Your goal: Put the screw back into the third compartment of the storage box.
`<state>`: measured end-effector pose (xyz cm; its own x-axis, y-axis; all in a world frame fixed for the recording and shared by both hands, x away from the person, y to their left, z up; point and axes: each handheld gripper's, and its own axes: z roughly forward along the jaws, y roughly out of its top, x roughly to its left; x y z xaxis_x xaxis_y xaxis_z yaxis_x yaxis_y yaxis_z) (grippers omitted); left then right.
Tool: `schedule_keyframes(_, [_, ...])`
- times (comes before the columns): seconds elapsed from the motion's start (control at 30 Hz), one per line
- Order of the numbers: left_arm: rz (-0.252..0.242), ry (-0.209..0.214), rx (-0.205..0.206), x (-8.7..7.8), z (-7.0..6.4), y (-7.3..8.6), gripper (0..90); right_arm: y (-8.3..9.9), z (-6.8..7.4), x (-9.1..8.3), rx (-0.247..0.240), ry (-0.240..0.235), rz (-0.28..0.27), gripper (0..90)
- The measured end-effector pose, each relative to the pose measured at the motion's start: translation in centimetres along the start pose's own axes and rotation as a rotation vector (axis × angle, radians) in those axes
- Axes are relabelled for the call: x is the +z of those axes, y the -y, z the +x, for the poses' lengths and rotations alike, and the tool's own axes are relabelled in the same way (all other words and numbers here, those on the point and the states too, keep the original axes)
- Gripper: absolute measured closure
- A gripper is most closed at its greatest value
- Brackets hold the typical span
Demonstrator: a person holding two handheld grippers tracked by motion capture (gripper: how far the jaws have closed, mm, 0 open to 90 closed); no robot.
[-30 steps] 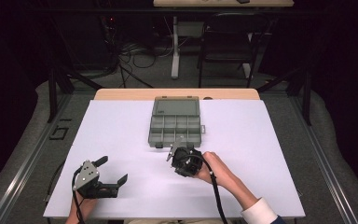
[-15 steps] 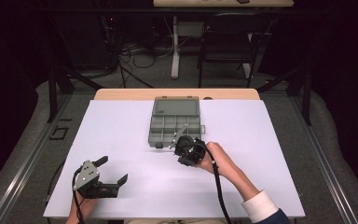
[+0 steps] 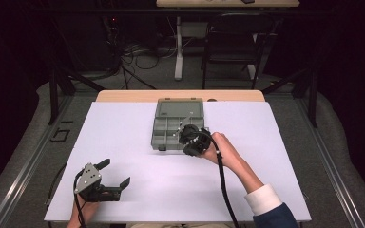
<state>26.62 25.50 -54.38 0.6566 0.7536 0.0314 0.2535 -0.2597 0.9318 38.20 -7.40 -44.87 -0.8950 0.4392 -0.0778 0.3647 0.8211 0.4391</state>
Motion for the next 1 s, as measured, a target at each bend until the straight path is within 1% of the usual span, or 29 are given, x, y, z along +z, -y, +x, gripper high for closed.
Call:
schedule_keyframes(0.07, [0.001,0.001,0.001,0.0,0.0,0.0,0.0,-0.3,-0.3,-0.2,-0.003,0.004,0.006,87.7])
schedule_keyframes(0.23, [0.001,0.002,-0.003,0.0,0.0,0.0,0.0,-1.0,-1.0,-0.5,0.019,0.014,0.001,87.7])
schedule_keyframes(0.53, [0.0,0.002,-0.002,0.0,0.0,0.0,0.0,-2.4,-2.8,-1.0,0.048,0.04,-0.003,87.7])
schedule_keyframes(0.57, [-0.001,0.002,-0.003,0.0,0.0,0.0,0.0,-2.5,-3.0,-0.9,0.05,0.046,-0.01,87.7])
schedule_keyframes(0.7, [-0.001,0.002,-0.004,0.0,0.0,0.0,0.0,-3.1,-3.7,-0.9,0.068,0.048,0.0,87.7])
schedule_keyframes(0.8, [0.0,0.003,-0.004,0.0,0.0,0.0,0.0,-3.5,-4.4,-0.8,0.081,0.062,0.001,87.7])
schedule_keyframes(0.87, [-0.001,0.002,-0.004,0.0,0.0,0.0,0.0,-3.6,-4.7,-0.6,0.088,0.064,-0.01,87.7])
schedule_keyframes(0.93, [-0.003,0.002,-0.005,0.0,0.0,0.0,0.0,-3.8,-5.0,-0.6,0.095,0.074,0.003,87.7])
schedule_keyframes(1.0, [-0.002,0.002,-0.005,0.0,0.0,0.0,0.0,-3.9,-5.2,-0.4,0.103,0.077,0.0,87.7])
